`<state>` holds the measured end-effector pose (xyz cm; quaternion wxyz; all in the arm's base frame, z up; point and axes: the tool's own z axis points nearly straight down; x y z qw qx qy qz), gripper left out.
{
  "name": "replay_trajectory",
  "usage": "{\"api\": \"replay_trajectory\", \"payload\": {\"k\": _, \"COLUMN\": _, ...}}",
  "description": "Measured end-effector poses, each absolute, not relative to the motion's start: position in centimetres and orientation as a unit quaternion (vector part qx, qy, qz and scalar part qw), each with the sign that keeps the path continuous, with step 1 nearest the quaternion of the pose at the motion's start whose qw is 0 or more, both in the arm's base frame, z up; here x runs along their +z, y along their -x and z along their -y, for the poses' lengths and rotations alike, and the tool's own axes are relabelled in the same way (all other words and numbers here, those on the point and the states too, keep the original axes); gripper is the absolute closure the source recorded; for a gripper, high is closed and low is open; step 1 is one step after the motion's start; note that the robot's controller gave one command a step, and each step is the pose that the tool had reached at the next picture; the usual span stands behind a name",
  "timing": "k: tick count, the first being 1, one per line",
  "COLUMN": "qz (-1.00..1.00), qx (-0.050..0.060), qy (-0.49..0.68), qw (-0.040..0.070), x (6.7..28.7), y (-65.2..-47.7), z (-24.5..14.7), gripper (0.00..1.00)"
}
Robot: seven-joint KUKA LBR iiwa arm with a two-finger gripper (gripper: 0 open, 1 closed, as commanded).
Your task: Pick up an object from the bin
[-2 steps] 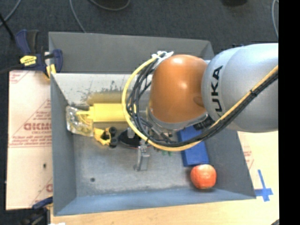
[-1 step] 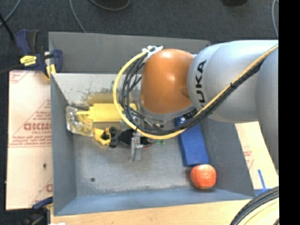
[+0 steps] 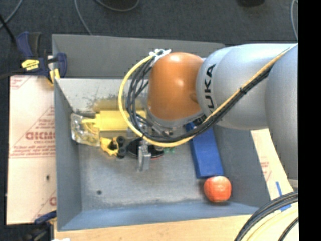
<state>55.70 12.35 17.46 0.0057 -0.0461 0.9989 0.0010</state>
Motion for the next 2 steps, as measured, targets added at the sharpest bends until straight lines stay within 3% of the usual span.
{"api": "replay_trajectory", "payload": {"k": 1, "qz": -0.998, "qx": 0.001, "qy": 0.065, "qw": 0.005, "x": 16.0, "y": -56.1, "z": -12.3, "gripper": 0.00}}
{"api": "replay_trajectory", "payload": {"k": 2, "qz": -0.995, "qx": 0.000, "qy": 0.096, "qw": -0.001, "x": 17.3, "y": -56.5, "z": -12.9, "gripper": 0.00}}
